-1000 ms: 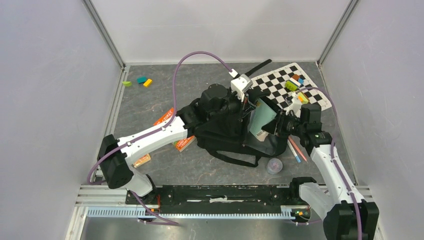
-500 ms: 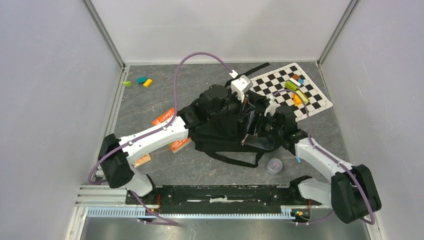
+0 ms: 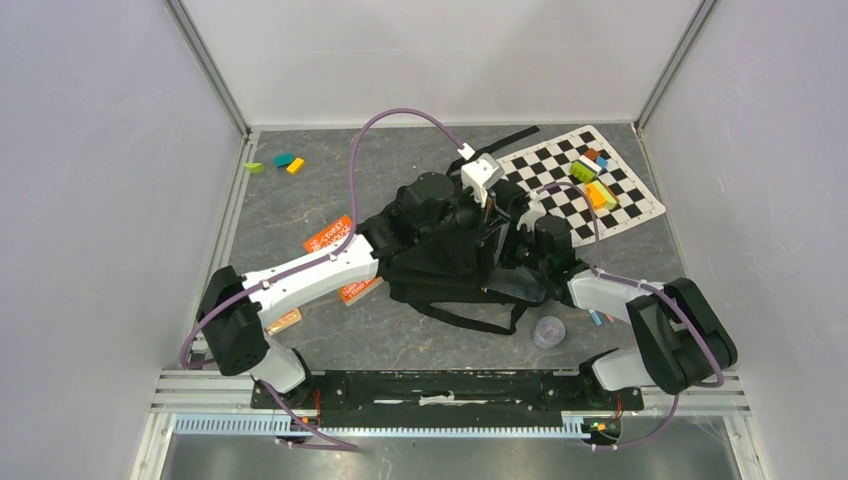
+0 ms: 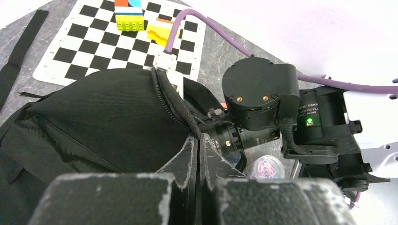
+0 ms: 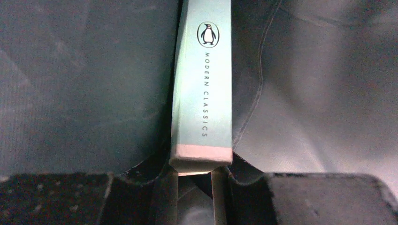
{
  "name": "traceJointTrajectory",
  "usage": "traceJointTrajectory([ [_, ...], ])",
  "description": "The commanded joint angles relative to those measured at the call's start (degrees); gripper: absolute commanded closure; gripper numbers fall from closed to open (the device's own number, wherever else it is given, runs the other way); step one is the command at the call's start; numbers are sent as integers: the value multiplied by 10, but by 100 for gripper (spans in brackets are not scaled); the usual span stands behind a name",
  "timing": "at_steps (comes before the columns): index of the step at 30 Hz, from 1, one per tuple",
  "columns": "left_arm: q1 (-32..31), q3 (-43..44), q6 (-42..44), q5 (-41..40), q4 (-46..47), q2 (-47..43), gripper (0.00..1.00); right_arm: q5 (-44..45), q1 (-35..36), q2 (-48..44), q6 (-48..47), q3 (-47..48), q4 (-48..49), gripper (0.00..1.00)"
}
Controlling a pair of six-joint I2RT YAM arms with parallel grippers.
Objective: Pack the student bag
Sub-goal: Place the book in the student bag.
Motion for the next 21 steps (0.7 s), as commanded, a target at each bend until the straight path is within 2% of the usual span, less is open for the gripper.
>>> traceJointTrajectory([
  [1,3,1,-18,19,55,4,98,36,14,29,-36,52,45,83],
  [5,6,-7,-23,-15,50,-4,98,56,14,24,-64,49,22,71],
  [10,18,-27,-35,-41,50,-18,98,98,14,-17,-99,37,-15,37],
  [14,24,-37,-38,-44,50,-27,98,137,14,-46,-114,25,-47,22],
  [17,29,-41,-41,-45,51,-29,98,147,13,-50,-110,15,-46,23],
  [20,31,-42,-42,-43,51,-29,98,142,14,-31,-102,19,-45,29],
  [21,31,-42,-42,-43,51,-29,98,143,14,-23,-98,20,-42,35],
])
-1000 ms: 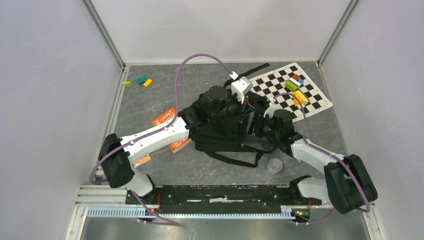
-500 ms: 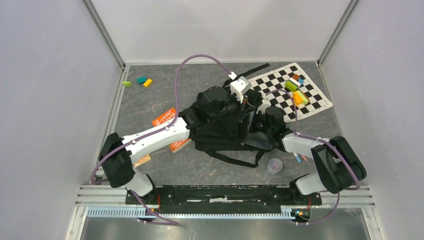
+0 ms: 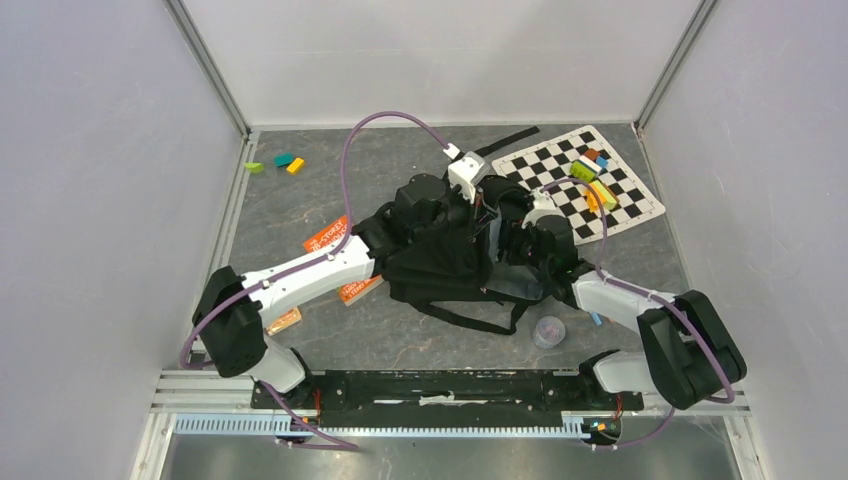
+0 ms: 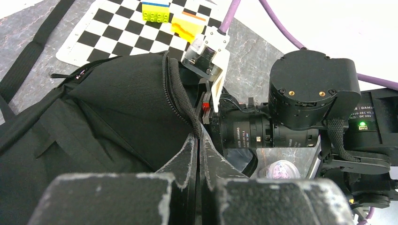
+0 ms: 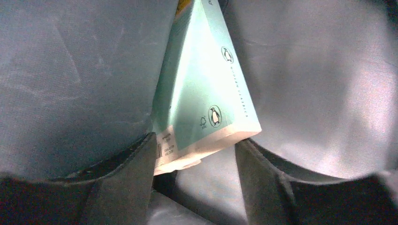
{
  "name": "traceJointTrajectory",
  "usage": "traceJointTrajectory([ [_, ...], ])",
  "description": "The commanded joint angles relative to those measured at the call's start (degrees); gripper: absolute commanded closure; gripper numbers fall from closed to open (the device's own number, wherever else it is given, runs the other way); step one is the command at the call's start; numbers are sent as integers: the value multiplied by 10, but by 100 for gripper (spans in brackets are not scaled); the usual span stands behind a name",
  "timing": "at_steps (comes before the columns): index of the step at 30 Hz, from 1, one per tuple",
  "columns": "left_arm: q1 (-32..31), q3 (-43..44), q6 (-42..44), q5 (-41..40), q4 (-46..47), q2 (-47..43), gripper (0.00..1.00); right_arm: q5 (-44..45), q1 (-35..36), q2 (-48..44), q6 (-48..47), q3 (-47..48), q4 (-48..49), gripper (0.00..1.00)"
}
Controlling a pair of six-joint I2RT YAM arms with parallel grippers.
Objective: Pack the student bag
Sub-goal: Place the book in the student bag.
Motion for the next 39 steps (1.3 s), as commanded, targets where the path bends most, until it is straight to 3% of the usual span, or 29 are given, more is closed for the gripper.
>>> traceJointTrajectory([
  [1,5,-2,-17,-9,23,-20,98,12,2,17,2,4,33,44],
  [4,6,-1,-17,-2,26,-17,98,-10,3,42,21,6,65,76],
  [6,6,-1,-17,6,31,-13,98,-25,5,62,37,10,88,89],
  [8,7,1,-20,16,38,-6,98,-33,12,76,52,16,110,96],
  [14,6,17,-47,47,64,22,98,-24,36,121,80,45,138,99],
  [18,6,18,-53,52,67,29,98,-15,37,133,80,54,138,94],
  [22,9,5,-43,-21,32,9,98,10,38,104,49,49,98,80],
  [26,30,-6,-64,-72,-8,-8,98,39,36,45,10,29,46,62],
  [39,115,-47,-194,-141,-138,-14,98,155,33,-205,-67,-25,-171,30],
])
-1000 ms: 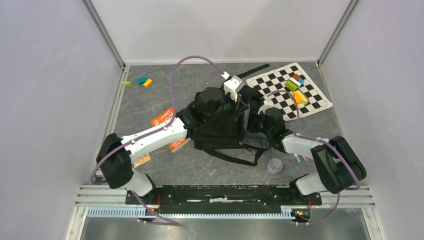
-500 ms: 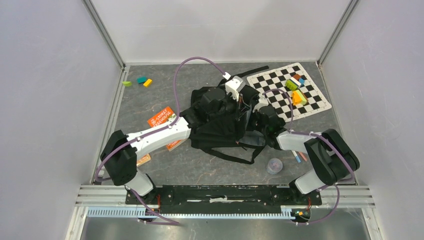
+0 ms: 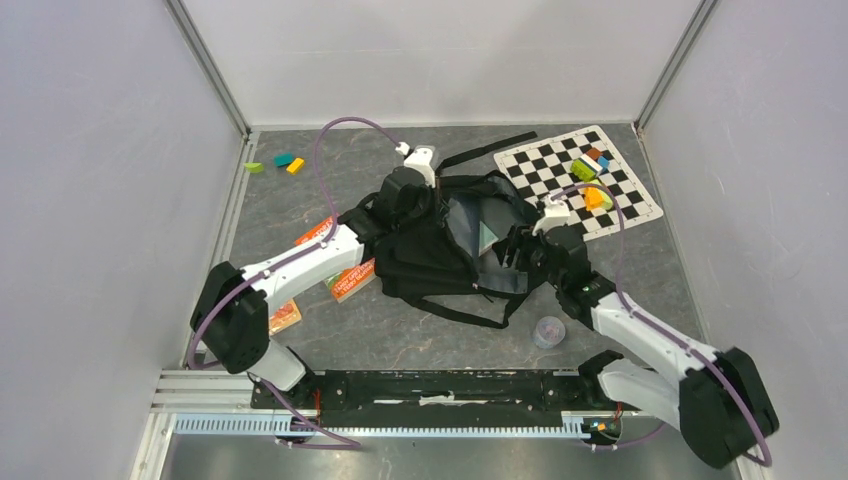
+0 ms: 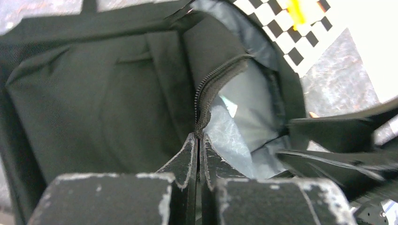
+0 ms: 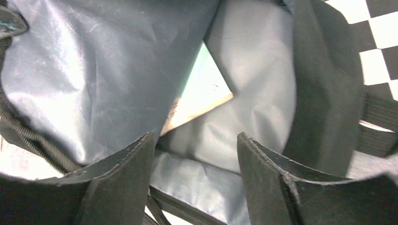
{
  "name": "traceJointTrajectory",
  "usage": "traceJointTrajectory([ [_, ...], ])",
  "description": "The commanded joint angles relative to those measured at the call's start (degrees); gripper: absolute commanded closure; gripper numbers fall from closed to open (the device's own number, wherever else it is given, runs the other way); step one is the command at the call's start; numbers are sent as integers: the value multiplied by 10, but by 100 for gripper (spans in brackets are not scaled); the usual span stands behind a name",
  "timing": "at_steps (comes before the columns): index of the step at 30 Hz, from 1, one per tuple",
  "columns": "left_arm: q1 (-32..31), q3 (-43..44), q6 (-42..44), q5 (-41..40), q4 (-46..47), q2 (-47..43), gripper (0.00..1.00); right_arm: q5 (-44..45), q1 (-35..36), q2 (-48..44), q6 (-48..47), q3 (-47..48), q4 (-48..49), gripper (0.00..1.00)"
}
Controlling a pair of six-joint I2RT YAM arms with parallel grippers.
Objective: Pack the student bag
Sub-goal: Place the book in the student bag, then pick up the book from the center of the board.
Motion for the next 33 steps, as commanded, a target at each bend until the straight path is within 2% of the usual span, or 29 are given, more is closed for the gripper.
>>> traceJointTrajectory([
  [1,27,-24,-77,-36,-59,-24,98,54,-1,-79,-41,-7,-87,28],
  [2,31,-31,-82,-40,-69,-27,96,58,-2,-94,-47,-4,-99,26],
  [4,36,-50,-85,-50,-86,-40,83,63,-1,-122,-57,0,-124,23],
  [7,38,-75,-70,-58,-106,-70,49,38,-1,-151,-82,9,-133,18],
  [8,38,-82,-61,-62,-112,-87,33,22,-1,-154,-92,15,-131,16],
  [10,38,-90,-49,-87,-133,-125,7,-17,0,-147,-111,40,-128,14],
  [11,39,-95,-45,-99,-144,-148,1,-52,0,-141,-118,51,-126,13],
  [15,55,-148,-61,-130,-171,-252,0,-127,6,-116,-123,87,-103,12],
  [21,155,-251,-98,-108,-203,-374,0,-152,50,-85,-137,121,-53,12],
  [25,243,-283,-90,-50,-211,-392,0,-153,102,-13,-155,180,-48,12],
  [28,305,-296,-76,-50,-211,-383,0,-136,160,53,-178,241,-54,12],
  [33,406,-348,-101,10,-159,-372,0,-119,233,196,-211,365,-82,12],
])
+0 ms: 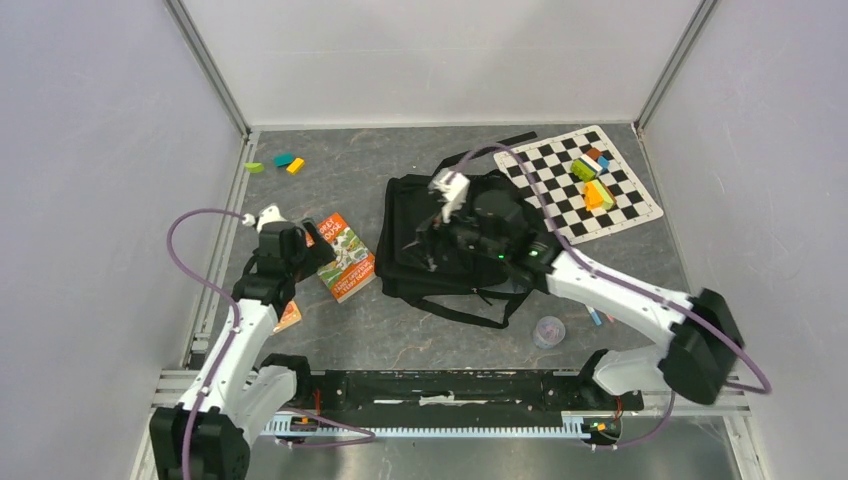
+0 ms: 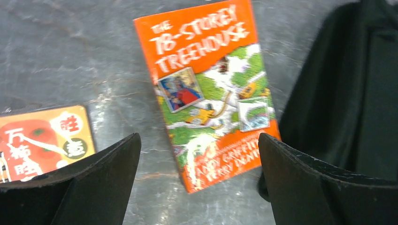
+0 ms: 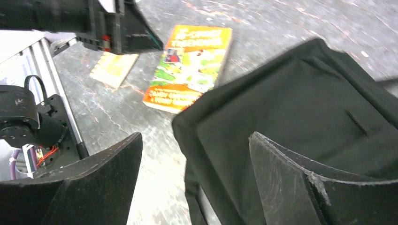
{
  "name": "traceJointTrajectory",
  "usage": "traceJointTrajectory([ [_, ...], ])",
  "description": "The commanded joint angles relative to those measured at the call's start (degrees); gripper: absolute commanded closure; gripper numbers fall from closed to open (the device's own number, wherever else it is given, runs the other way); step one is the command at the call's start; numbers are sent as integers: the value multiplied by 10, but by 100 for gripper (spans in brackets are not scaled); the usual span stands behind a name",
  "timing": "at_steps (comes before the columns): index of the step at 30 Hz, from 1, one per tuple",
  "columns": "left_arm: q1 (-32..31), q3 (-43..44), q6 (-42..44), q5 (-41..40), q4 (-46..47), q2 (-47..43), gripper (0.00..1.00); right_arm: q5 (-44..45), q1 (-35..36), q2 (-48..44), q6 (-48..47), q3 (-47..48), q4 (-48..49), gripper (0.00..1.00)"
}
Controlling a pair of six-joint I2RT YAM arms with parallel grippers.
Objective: Pack the student bag
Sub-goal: Pick up the book from the center of the board.
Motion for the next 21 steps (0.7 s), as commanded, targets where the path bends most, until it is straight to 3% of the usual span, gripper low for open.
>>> traceJointTrajectory([
  [1,71,-47,-38,67,58,8,0,13,49,110,-43,118,-16,11],
  [13,143,-110,-56,152,154,50,0,4,71,472,-39,472,-169,11],
  [21,155,-124,-84,205,217,102,7,-29,53,587,30,529,-186,15],
])
